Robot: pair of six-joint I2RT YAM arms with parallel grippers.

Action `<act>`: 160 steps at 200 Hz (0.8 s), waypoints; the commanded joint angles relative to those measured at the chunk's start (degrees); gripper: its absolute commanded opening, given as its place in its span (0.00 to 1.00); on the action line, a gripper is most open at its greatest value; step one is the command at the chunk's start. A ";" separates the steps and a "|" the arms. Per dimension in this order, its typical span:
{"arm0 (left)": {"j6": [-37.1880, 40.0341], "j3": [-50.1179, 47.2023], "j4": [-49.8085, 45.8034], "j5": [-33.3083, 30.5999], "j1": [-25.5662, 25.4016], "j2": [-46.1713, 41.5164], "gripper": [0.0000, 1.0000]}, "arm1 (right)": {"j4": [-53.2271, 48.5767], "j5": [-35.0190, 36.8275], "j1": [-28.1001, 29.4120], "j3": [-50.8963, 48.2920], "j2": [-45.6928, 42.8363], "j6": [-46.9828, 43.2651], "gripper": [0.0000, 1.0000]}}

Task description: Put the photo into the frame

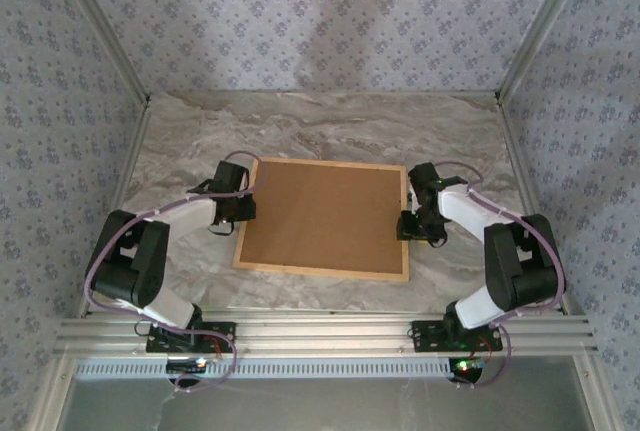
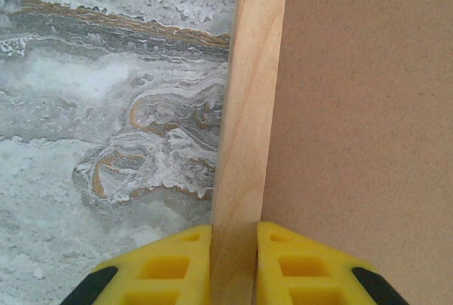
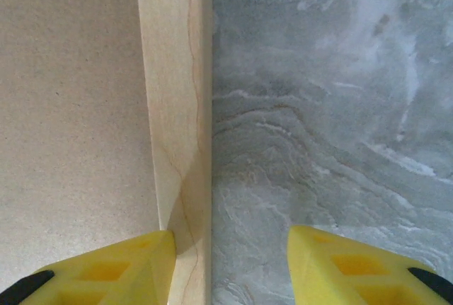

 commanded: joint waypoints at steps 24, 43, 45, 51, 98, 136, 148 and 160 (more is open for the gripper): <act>0.20 -2.24 -3.86 2.31 -0.93 3.71 0.19 | 1.39 -0.37 0.85 -1.11 1.86 0.01 0.48; 0.20 -2.20 -3.81 2.36 -0.91 3.75 0.19 | 2.15 -1.72 1.56 -1.35 1.98 0.66 0.48; 0.19 -2.17 -3.84 2.29 -0.90 3.72 0.19 | 2.22 -1.89 1.69 -1.45 1.94 0.72 0.48; 0.24 -2.09 -3.72 2.44 -0.93 3.73 0.19 | 2.52 -2.38 1.84 -1.58 1.96 1.03 0.48; -0.02 -2.48 -3.59 3.08 -1.18 3.65 0.19 | 4.55 -3.81 3.46 -1.93 2.66 2.91 0.49; -0.28 -2.83 -3.50 3.07 -1.50 3.29 0.19 | 5.70 -3.85 4.47 -1.73 4.13 3.55 0.50; -0.36 -2.89 -3.49 3.06 -1.54 3.23 0.19 | 5.97 -3.82 4.67 -1.69 4.42 3.72 0.50; -0.37 -2.94 -3.50 3.11 -1.63 3.18 0.18 | 6.20 -3.73 5.00 -1.50 4.56 3.81 0.50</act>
